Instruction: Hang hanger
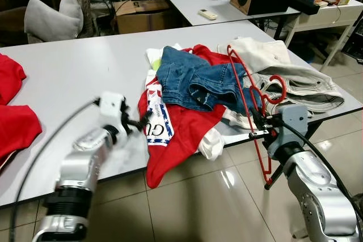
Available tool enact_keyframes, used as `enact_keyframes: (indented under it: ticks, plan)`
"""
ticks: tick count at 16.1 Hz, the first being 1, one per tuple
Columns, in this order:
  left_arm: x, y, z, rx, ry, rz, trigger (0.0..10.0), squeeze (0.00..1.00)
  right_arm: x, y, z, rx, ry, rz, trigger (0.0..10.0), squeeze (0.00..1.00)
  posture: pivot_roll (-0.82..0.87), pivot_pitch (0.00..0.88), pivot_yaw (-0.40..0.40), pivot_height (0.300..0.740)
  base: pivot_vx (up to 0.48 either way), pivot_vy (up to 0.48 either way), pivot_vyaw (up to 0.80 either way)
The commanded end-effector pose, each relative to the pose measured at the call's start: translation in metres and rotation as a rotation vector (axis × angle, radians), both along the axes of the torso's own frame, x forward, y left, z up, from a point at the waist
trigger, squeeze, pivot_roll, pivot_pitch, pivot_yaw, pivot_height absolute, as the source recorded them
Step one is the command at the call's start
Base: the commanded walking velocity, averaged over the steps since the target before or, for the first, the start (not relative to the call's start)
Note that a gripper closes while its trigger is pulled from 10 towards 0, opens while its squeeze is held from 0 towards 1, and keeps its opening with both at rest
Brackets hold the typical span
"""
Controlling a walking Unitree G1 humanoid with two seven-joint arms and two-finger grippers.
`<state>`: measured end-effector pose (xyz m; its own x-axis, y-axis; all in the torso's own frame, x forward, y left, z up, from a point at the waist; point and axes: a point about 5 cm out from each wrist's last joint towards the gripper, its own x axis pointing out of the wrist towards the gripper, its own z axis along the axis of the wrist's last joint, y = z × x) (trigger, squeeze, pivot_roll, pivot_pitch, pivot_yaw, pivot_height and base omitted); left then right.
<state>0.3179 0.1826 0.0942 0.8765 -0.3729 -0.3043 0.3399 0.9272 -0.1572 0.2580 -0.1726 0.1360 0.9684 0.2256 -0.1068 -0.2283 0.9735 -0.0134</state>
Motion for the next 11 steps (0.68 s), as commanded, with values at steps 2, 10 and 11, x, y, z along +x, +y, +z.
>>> enact_keyframes:
  ticks: [2, 10, 11]
  plan:
    - [0.005, 0.006, -0.005, -0.008, 0.02, 0.027, 10.0, 0.0, 0.001, 0.003, 0.012, -0.004, -0.058, 0.031, 10.0, 0.0, -0.15, 0.0, 0.003, 0.74, 0.0, 0.0, 0.0]
    - [0.009, -0.015, -0.019, -0.138, 0.06, -0.098, 0.0, 0.0, 0.001, 0.007, 0.014, -0.006, -0.08, 0.032, 10.0, 0.0, -0.15, 0.0, 0.017, 0.74, 0.0, 0.0, 0.0]
    - [0.009, -0.016, -0.018, -0.133, 0.046, -0.123, 0.0, 0.0, 0.001, 0.005, 0.013, -0.015, -0.079, 0.017, 10.0, 0.0, -0.15, 0.0, 0.018, 0.74, 0.0, 0.0, 0.0]
